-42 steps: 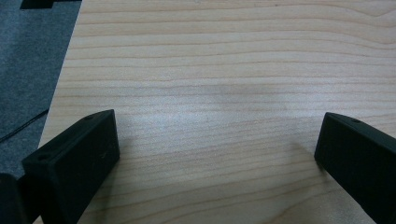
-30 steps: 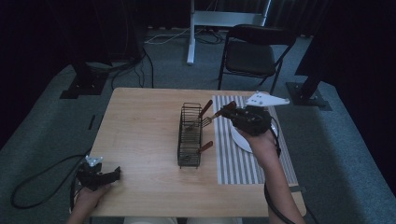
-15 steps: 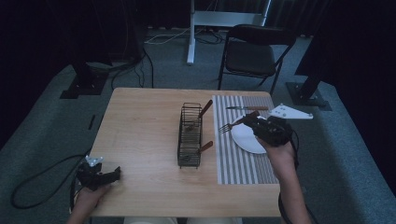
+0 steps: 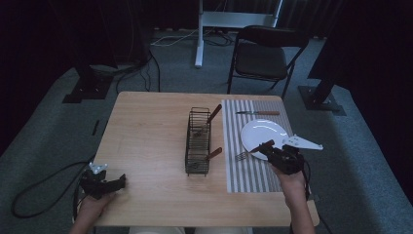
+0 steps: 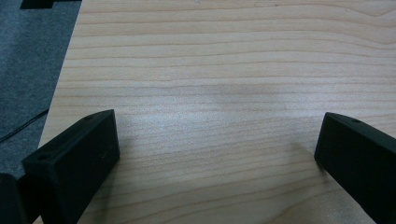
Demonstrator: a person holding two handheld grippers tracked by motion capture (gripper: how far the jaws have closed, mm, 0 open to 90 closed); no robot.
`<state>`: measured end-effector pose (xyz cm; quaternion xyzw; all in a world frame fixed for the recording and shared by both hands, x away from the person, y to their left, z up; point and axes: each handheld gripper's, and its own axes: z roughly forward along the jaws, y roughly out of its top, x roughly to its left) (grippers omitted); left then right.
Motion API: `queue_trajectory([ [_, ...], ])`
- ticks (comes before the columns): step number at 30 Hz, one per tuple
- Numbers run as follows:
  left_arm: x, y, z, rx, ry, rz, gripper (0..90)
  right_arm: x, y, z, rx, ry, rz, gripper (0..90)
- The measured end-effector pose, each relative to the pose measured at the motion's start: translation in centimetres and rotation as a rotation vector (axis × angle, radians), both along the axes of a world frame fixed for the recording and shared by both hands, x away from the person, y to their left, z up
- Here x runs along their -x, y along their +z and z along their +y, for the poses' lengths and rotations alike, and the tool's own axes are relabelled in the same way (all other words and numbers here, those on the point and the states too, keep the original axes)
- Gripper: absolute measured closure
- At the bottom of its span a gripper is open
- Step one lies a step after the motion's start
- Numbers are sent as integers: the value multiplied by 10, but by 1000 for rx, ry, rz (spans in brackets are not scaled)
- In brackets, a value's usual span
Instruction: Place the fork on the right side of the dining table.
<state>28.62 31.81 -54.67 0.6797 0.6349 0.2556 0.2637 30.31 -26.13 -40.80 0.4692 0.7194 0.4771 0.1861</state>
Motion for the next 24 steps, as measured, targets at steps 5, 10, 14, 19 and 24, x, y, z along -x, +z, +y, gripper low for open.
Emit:
queue_trajectory([
  [5,0,0,0,0,0,1,3,8,-25,-9,-18,-25,49,809],
  [10,0,0,0,0,0,2,3,14,-38,-22,-48,-59,71,809],
  [14,0,0,0,0,0,1,3,18,-44,-32,-97,-70,86,809],
  [19,0,0,0,0,0,2,3,19,-49,-41,-133,-71,103,809],
  [24,0,0,0,1,1,0,3,22,-55,-48,-169,-85,111,808],
])
